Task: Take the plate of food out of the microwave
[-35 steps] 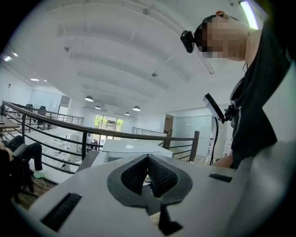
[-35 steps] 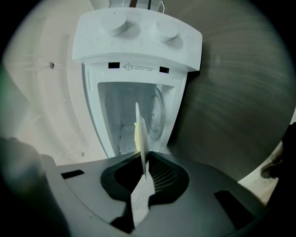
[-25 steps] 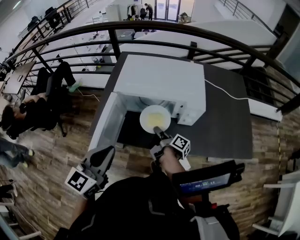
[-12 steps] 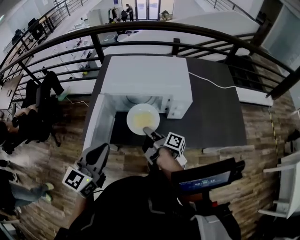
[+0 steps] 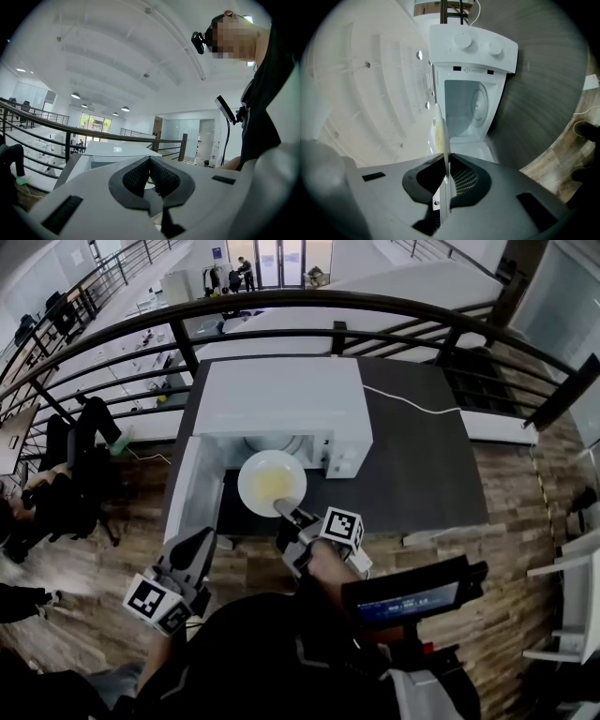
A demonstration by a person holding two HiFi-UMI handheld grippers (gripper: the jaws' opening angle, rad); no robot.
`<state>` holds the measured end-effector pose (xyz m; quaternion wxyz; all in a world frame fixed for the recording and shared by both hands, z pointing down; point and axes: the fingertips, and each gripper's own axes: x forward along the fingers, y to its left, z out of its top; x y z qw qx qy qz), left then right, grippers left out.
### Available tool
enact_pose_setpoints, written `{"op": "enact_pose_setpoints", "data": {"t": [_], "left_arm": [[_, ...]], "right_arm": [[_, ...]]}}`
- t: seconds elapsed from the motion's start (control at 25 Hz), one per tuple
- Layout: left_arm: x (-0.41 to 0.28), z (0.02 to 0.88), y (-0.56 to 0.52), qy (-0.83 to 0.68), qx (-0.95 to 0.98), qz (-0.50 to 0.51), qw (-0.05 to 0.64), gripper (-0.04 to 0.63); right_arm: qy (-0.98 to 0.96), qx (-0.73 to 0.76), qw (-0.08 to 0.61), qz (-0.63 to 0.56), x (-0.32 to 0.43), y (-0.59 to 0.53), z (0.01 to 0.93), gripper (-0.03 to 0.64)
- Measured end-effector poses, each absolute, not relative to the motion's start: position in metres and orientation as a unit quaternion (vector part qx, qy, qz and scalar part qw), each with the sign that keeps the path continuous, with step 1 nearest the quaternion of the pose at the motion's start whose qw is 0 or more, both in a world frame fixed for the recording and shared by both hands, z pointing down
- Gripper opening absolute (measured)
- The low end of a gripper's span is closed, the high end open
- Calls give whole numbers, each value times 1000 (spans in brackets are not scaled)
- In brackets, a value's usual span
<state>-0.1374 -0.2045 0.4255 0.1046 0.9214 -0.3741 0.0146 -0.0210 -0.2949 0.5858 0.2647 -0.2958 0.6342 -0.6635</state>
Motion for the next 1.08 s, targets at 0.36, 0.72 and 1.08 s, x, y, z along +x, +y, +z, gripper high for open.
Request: {"op": "enact_pose_setpoints", "data": {"t": [0.36,0.72,1.08], "left_arm": [[-135,420,-198,-363,925,7,114,5],[-134,423,-202,-363,924,11,122,5],[-125,429,-204,-362,924,9,121,5]], "right_arm": [[649,-289,260,-654,-28,-287,571,21],[660,-285,254,-647,-26,-287,562,21],[663,-291,249,-643,-17,-290,571,21]]}}
